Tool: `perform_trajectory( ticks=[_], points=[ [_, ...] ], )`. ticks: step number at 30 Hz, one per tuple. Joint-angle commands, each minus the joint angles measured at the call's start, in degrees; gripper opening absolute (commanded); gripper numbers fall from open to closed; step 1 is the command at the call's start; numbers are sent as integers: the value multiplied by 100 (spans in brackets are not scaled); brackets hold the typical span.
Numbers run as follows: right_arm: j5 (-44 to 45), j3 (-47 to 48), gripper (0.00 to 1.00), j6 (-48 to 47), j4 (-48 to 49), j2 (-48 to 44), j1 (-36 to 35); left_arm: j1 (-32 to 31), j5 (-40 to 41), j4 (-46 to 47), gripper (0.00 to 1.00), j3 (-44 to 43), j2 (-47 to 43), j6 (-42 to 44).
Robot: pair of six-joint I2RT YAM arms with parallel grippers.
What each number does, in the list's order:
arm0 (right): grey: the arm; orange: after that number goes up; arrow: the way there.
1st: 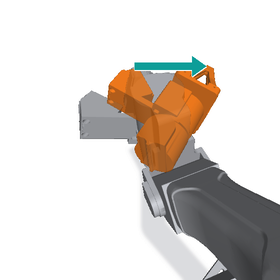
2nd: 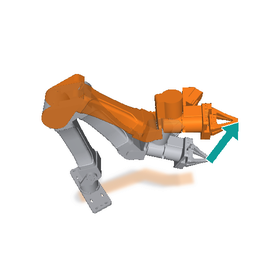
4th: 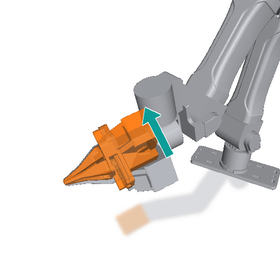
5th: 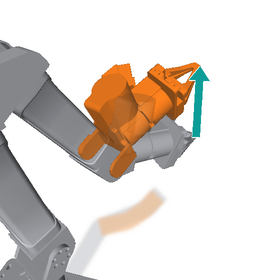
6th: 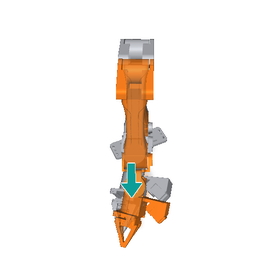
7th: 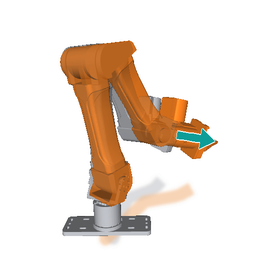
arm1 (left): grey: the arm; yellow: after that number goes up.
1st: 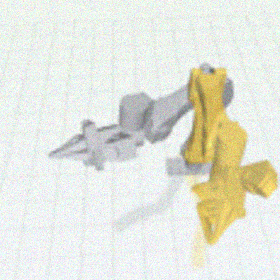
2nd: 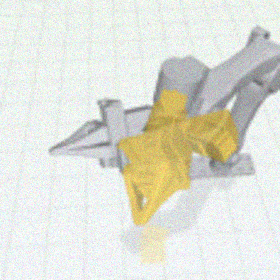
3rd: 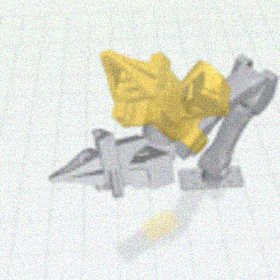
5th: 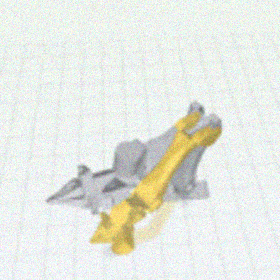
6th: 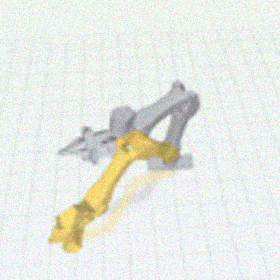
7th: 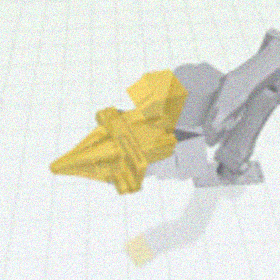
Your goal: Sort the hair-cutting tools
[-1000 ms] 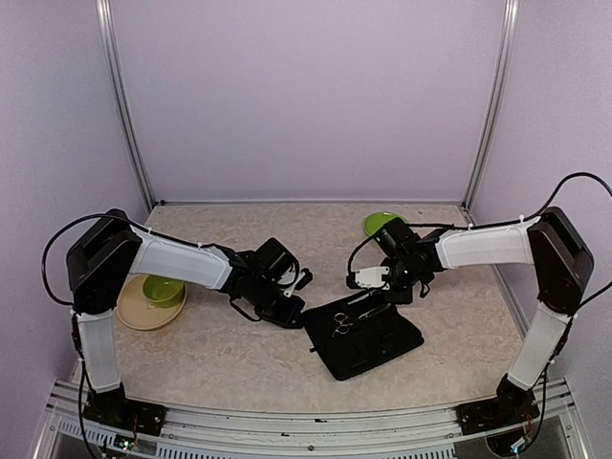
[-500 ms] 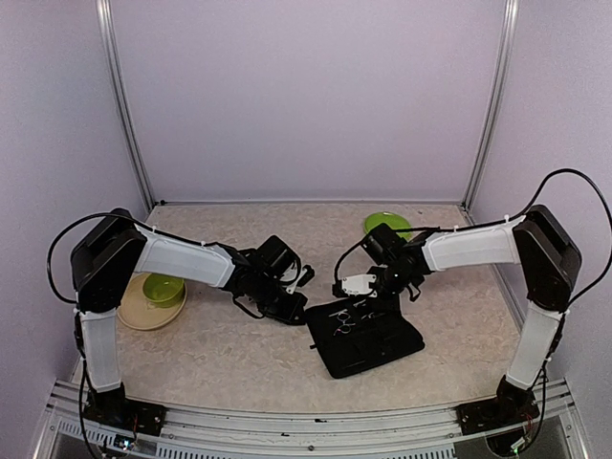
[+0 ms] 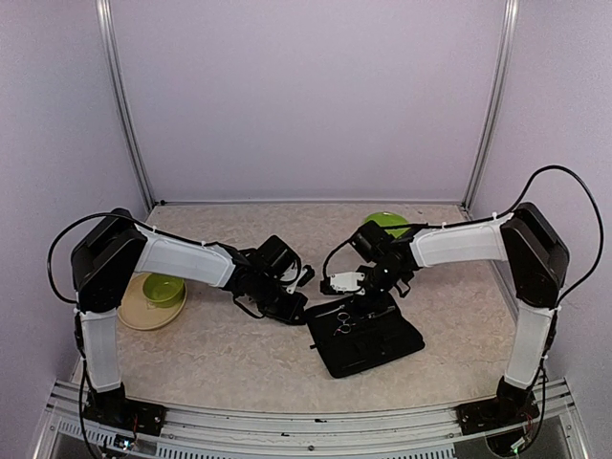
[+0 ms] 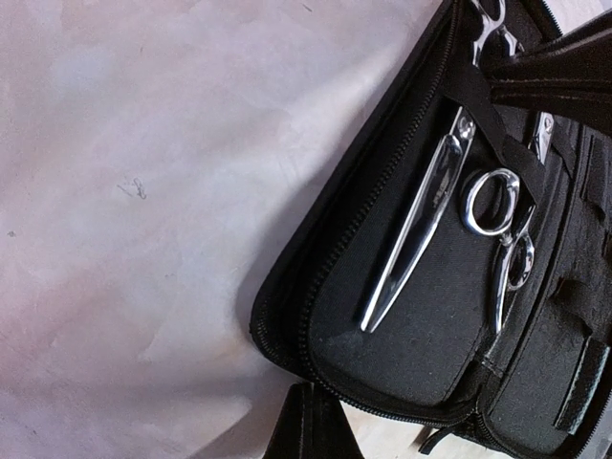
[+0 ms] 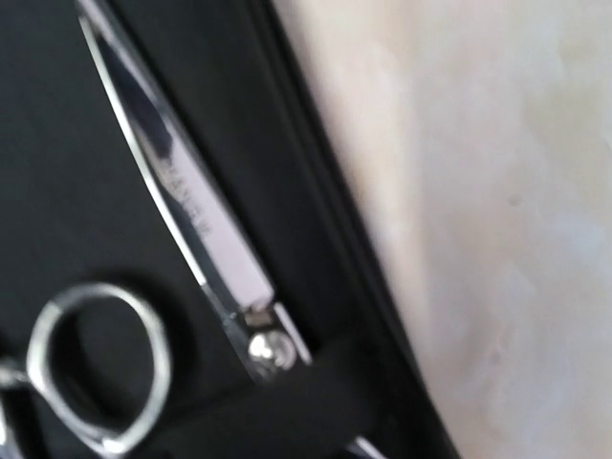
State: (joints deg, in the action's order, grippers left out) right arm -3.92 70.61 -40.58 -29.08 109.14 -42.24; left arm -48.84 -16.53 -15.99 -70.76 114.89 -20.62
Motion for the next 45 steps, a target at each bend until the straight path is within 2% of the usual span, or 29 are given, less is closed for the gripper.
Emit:
perform_trajectory(
  ticks=[1, 7, 10, 16, 25, 32, 38, 42, 45],
  points=[
    [-480, 167, 0, 272, -307, 137, -175, -3, -42, 34, 0, -141, 200, -11],
    [-753, 524, 0, 682, -821, 327, -219, 6, 0, 21, 0, -109, 170, 14],
    [-842, 655, 10, 810, -986, 159, -218, 15, 20, 7, 0, -112, 176, 32],
    [-863, 1013, 15, 866, -1144, -296, -42, 24, 61, -5, 0, -113, 161, 58],
    [-715, 580, 15, 893, -532, -462, 461, 19, 133, -176, 1, -128, -74, 218],
    [-975, -477, 24, 626, -273, -1415, 798, -47, 782, -1099, 30, -255, -657, 791],
    [-1834, -1357, 31, 98, -538, -2332, 805, 365, 1063, -1385, 37, -401, -1120, 859],
    [-2178, -1570, 33, -29, -709, -2487, 751, 896, 1137, -1616, 40, -692, -1058, 932],
    [-2774, -1668, 34, -188, -929, -2612, 658, 1237, 1081, -1720, 42, -861, -870, 1098]
  ],
)
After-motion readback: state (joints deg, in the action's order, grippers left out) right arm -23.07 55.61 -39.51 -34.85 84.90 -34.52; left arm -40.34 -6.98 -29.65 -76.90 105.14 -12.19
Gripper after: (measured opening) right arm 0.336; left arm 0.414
